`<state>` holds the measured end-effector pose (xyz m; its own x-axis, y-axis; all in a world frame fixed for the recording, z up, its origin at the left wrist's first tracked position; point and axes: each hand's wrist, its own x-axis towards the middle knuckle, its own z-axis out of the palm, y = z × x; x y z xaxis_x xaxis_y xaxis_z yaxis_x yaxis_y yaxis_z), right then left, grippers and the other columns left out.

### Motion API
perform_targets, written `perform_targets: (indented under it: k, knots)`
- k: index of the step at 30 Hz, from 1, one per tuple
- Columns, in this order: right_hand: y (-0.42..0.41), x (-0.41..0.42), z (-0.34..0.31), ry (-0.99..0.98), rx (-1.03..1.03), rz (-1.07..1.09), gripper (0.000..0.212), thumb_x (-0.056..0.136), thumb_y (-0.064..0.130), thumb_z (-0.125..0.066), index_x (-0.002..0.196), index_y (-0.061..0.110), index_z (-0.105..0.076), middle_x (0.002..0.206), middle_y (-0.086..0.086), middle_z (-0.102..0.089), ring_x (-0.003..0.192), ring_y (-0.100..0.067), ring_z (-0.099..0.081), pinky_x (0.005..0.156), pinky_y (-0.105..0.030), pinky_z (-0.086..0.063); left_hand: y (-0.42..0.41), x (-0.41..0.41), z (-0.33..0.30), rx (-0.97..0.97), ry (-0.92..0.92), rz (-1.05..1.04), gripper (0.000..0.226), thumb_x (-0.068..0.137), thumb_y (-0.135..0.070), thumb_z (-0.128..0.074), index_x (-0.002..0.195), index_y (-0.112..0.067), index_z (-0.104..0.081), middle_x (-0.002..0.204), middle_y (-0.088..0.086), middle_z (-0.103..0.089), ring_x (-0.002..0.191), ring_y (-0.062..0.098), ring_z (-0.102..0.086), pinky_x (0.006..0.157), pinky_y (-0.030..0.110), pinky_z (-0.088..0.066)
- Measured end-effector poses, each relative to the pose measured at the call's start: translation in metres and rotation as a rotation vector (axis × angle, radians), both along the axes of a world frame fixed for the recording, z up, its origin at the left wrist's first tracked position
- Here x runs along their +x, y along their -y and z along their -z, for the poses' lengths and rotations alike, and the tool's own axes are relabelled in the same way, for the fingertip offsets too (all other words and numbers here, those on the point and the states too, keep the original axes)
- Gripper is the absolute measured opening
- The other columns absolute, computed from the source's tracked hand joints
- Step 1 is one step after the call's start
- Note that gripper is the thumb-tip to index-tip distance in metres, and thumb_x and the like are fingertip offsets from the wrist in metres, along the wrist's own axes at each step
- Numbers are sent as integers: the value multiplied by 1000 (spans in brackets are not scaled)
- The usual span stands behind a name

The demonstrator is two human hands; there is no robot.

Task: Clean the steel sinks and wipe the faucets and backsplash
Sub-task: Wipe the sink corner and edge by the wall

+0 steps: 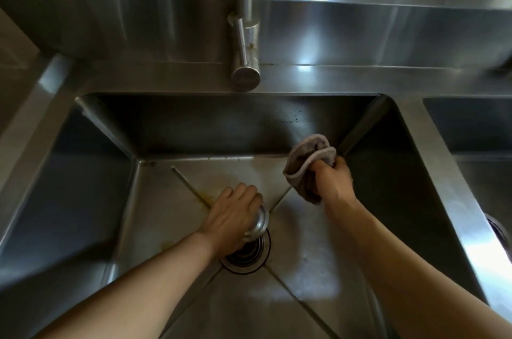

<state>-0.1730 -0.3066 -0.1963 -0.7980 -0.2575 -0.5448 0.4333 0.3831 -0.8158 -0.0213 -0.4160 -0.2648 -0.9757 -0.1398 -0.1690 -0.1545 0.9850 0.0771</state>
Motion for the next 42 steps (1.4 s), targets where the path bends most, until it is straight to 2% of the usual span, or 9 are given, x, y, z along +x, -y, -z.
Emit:
perform_targets:
  k: [5, 8, 15, 20, 25, 29, 32, 35, 42]
  knots:
    - [-20, -16, -3, -23, -12, 51, 35, 92, 16, -55, 125, 22, -46, 92, 3, -55, 79, -12, -52, 73, -29, -41, -17, -40, 1, 272, 33, -221, 90, 69, -54, -71, 142, -19, -31, 136, -1, -33, 124, 21, -31, 100, 31, -30]
    - [-27, -24, 2, -26, -20, 92, 30, 90, 16, -57, 117, 26, -47, 89, 5, -55, 77, -10, -53, 75, -31, -41, -30, -69, 13, 368, -2, -258, 88, 66, -51, -73, 139, -22, -34, 133, -1, -37, 121, 20, -31, 98, 31, -33]
    - [-36, -41, 19, -13, -29, 163, 28, 89, 18, -59, 108, 33, -45, 87, 8, -55, 75, -8, -54, 77, -32, -43, -55, -104, 39, 313, 44, -246, 89, 74, -42, -73, 144, -15, -25, 137, 4, -37, 122, 23, -33, 98, 31, -32]
    - [-33, -46, 24, 12, -31, 175, 30, 89, 17, -59, 113, 32, -47, 91, 7, -56, 79, -10, -55, 81, -33, -45, -53, -107, 43, 308, 67, -222, 94, 64, -39, -81, 140, -19, -30, 135, 1, -37, 121, 22, -34, 97, 32, -33]
    - [-23, -42, 19, -6, -58, 145, 30, 89, 11, -58, 114, 24, -45, 90, 1, -57, 75, -10, -55, 64, -27, -45, -32, -95, 24, 363, -13, -304, 84, 70, -48, -72, 139, -24, -31, 141, 0, -29, 127, 22, -30, 101, 36, -33]
    - [-7, -34, 4, -44, -122, 158, 41, 91, 5, -54, 128, 19, -44, 100, -5, -59, 87, -20, -58, 82, -38, -48, -5, -71, -21, 243, -184, -487, 64, 81, -32, -65, 137, -20, -36, 136, 2, -37, 125, 23, -36, 103, 33, -35]
    - [3, -38, -10, -119, -151, 211, 46, 90, 7, -54, 133, 17, -40, 116, -11, -57, 107, -27, -56, 91, -36, -44, 14, -52, -56, 180, -452, -494, 56, 63, -12, -76, 114, -16, -53, 111, 4, -54, 102, 26, -52, 83, 37, -48]
    - [16, -51, -20, -198, -190, 317, 49, 86, 23, -58, 129, 21, -34, 133, -16, -47, 120, -31, -49, 106, -45, -39, 34, -39, -81, 83, -662, -485, 56, 57, -1, -75, 108, -14, -54, 108, 7, -55, 98, 23, -48, 80, 39, -48]
    - [51, -78, -26, -218, -56, 567, 52, 98, 27, -45, 142, 10, -23, 144, -25, -26, 125, -37, -43, 103, -34, -36, 90, -31, -93, -127, -506, -515, 81, 47, -2, -82, 124, -6, -56, 121, 13, -56, 107, 33, -52, 90, 48, -46]
